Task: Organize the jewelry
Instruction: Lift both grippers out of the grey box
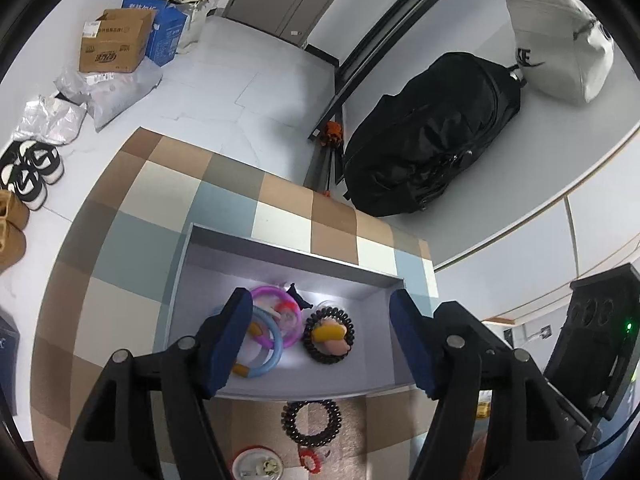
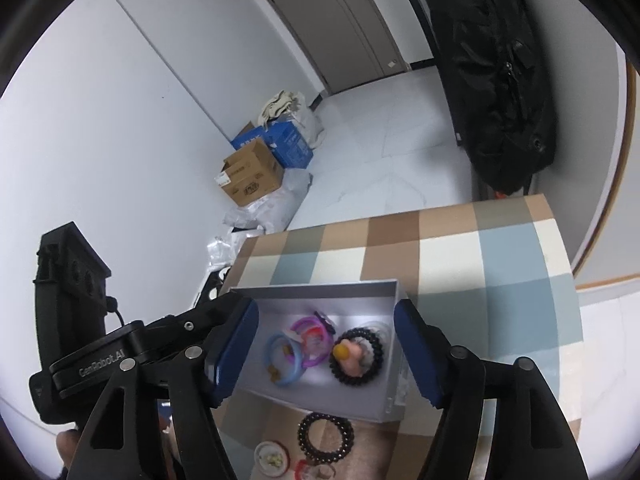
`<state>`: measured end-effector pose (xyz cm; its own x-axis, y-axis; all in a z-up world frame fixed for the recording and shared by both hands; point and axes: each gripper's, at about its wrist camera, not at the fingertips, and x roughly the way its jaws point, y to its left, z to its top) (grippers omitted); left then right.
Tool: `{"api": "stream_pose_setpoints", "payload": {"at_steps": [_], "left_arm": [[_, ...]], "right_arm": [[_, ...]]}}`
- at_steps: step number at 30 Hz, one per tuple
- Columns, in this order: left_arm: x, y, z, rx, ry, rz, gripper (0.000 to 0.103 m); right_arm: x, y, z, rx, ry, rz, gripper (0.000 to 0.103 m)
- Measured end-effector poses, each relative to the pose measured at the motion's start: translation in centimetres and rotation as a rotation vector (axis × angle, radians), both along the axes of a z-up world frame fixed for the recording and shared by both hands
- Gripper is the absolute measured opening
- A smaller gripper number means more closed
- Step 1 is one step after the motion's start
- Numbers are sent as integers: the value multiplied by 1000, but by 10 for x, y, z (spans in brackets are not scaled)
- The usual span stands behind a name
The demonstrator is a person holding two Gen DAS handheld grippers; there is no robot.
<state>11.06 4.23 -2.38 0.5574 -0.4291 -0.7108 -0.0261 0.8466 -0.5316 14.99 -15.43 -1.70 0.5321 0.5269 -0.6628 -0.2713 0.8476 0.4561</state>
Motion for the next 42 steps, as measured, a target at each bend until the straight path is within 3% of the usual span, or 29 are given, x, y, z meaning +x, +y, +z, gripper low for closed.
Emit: {"api": "stream_pose_setpoints", "payload": {"at_steps": [8,19,23,29,36,39,42], "left_arm": [[-10,-2,5,96,-7,21,66],[-34,-6,14,234,-69,44,67],[-41,-5,16,255,-82,51,74],[-55,-6,18,279,-117,44,74],[-68,-2,9,294,-122,52,75],[-74,3,6,287,-120,66,85],[-80,5,3,292,-121,71,85]], "right_arm": [[-8,-6,4,-14,-31,-17,85],[-28,-8,3,-44,-54,-6,88],[-40,-7,4,-54,-76,9,94],[-60,-7,9,-85,-142,12,103],[-75,-4,9,-106,-162,36,103],[-79,-3,6,-128,-158,41,103],[-83,-3,0,-138,-140,39,103]]}}
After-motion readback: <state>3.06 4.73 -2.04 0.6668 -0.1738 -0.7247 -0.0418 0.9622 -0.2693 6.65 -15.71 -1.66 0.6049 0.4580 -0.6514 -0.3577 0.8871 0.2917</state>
